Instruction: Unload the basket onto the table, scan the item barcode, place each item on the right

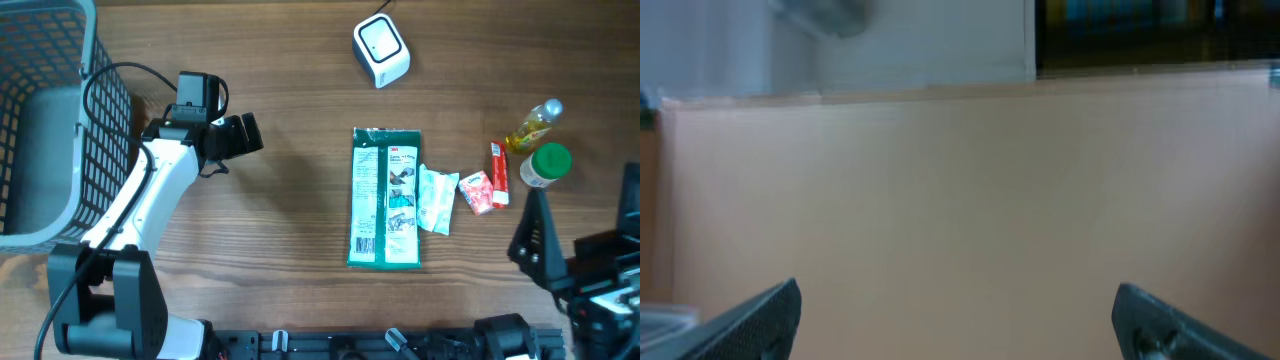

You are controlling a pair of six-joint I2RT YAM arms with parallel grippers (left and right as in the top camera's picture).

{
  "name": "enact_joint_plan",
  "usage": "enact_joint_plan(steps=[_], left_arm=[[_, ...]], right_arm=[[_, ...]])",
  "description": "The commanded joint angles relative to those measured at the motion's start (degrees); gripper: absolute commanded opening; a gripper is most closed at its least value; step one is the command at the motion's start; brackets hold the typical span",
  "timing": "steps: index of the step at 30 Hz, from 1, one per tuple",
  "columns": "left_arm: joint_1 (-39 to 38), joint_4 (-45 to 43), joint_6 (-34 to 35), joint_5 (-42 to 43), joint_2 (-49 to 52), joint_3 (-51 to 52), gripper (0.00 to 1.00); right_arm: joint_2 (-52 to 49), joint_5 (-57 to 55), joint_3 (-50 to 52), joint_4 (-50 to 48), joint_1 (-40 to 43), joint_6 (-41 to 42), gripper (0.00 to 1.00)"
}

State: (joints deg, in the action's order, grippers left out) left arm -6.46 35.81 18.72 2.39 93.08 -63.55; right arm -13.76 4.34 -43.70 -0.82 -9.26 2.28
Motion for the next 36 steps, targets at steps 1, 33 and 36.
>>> enact_joint_plan(steps=[1, 33, 36], left_arm=[[0.24, -0.20, -0.31, -0.76, -0.13, -0.42, 1.00], [0.24, -0.22, -0.31, -0.76, -0.13, -0.42, 1.00], [0.24, -0.22, -0.31, -0.76, -0.13, -0.42, 1.00]], right_arm=[[4.72, 1.79, 9.22, -11.82, 0.35, 2.40, 1.00], [13.57, -1.51, 43.41, -14.27, 0.50, 2.21, 1.00], [13.57, -1.51, 43.41, -5.70, 0.50, 2.21, 0.99]])
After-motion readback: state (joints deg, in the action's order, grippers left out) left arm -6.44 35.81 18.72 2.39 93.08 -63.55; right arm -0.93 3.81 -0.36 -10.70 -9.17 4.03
